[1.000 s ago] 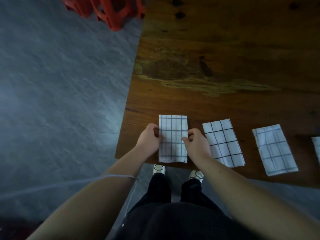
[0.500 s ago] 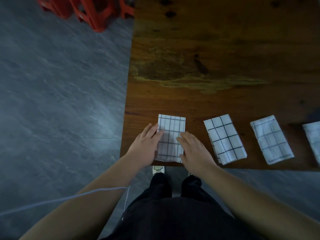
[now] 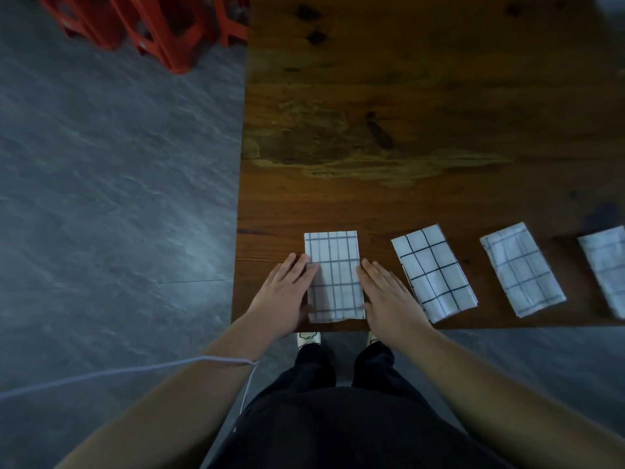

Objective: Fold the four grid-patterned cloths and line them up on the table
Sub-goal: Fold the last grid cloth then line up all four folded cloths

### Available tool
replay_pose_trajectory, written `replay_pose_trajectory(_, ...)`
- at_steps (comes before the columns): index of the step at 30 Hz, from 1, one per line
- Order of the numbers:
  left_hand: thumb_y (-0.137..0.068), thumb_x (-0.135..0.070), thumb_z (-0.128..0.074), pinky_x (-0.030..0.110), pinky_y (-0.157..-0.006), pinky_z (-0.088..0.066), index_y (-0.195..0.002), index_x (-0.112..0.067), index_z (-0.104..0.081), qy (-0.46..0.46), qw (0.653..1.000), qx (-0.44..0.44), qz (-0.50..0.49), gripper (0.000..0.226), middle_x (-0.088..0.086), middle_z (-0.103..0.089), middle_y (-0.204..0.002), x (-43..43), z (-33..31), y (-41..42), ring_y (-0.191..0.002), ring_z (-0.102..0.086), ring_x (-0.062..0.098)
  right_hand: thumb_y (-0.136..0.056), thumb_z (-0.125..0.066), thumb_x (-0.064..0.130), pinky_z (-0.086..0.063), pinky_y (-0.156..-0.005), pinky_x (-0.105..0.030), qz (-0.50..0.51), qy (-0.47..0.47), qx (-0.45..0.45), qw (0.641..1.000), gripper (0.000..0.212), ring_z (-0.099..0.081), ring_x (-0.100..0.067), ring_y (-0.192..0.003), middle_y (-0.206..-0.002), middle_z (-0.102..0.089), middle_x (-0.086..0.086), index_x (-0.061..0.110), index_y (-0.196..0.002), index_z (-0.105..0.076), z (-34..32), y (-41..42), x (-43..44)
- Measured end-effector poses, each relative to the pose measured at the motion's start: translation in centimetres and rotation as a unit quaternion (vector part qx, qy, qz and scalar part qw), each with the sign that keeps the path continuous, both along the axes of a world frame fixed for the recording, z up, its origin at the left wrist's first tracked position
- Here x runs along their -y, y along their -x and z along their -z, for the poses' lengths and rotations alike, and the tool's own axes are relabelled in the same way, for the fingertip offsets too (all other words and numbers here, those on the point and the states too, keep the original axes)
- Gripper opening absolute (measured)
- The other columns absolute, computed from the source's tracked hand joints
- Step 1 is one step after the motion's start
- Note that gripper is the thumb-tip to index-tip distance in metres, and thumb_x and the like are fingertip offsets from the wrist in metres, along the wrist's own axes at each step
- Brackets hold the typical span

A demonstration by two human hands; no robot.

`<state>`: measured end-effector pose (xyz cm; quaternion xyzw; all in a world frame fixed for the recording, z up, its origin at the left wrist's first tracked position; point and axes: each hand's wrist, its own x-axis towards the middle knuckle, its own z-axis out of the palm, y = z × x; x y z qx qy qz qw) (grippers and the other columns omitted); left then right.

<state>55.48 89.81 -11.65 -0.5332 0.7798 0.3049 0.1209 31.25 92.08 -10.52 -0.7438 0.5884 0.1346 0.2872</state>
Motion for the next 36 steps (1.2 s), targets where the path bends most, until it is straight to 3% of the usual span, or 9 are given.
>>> replay_pose_trajectory(9,-0.100,-0.038,-0.058,0.038,-0.123,0.008,-0.161,-0.023,0.004,0.012,0.999,0.004,0.035,0.088,-0.005,0.011,-0.169,0.7,0.2,-0.8,-0.152,0.019,0.015,-0.105,-0.037,0.034,-0.003,-0.127,-0.042,-0.002,0.014,-0.016,1.000,0.068,0.012,-0.012,-0.154,-0.169,0.008,0.004,0.020,-0.161,0.001,-0.1,-0.7,-0.7)
replay_pose_trajectory(15,-0.098,-0.023,-0.061,0.040,-0.125,0.003,-0.161,-0.028,-0.001,-0.007,1.000,-0.029,-0.004,0.087,-0.005,0.008,-0.169,0.7,-0.7,-0.4,-0.153,0.018,0.015,-0.104,-0.041,0.037,-0.003,-0.126,-0.039,0.023,0.015,0.019,0.999,0.069,0.008,-0.010,-0.154,-0.169,0.002,0.007,0.024,-0.161,-0.005,-0.6,-0.2,-0.4)
replay_pose_trajectory(21,-0.096,-0.002,-0.051,0.043,-0.126,-0.014,-0.157,-0.025,-0.026,0.020,0.995,-0.097,-0.008,0.070,-0.001,-0.016,-0.166,2.0,-3.9,5.2,-0.154,-0.004,0.020,-0.102,-0.049,0.028,-0.018,-0.120,-0.034,0.139,0.056,0.041,0.988,0.054,-0.014,-0.011,-0.151,-0.163,-0.023,0.009,0.027,-0.154,-0.033,-2.8,5.4,0.5)
replay_pose_trajectory(26,-0.098,-0.017,-0.059,0.043,-0.118,-0.034,-0.156,-0.024,-0.027,-0.019,0.988,-0.148,-0.028,0.066,-0.003,-0.027,-0.161,1.5,-4.3,14.5,-0.147,-0.027,0.021,-0.101,-0.048,0.021,-0.026,-0.121,-0.037,0.159,0.061,0.011,0.985,0.055,-0.016,-0.014,-0.150,-0.163,-0.024,0.004,0.024,-0.154,-0.033,-2.9,12.5,1.2)
replay_pose_trajectory(31,-0.094,-0.031,-0.065,0.046,-0.118,-0.031,-0.156,-0.023,-0.024,0.005,0.997,-0.062,-0.042,0.075,0.002,-0.029,-0.160,-0.4,-2.3,20.4,-0.146,-0.026,0.026,-0.101,-0.047,0.014,-0.029,-0.117,-0.034,0.124,0.026,0.033,0.991,0.061,-0.018,-0.014,-0.148,-0.164,-0.020,0.005,0.024,-0.158,-0.027,-1.9,17.1,1.2)
replay_pose_trajectory(36,-0.098,-0.025,-0.059,0.044,-0.122,-0.017,-0.158,-0.020,-0.020,0.014,0.994,0.012,-0.104,0.073,0.004,-0.016,-0.167,-1.8,-2.3,23.1,-0.154,-0.007,0.025,-0.102,-0.048,0.020,-0.033,-0.116,-0.034,0.010,0.035,0.034,0.999,0.059,-0.030,-0.019,-0.140,-0.158,-0.026,0.000,0.018,-0.156,-0.027,-1.4,19.0,0.6)
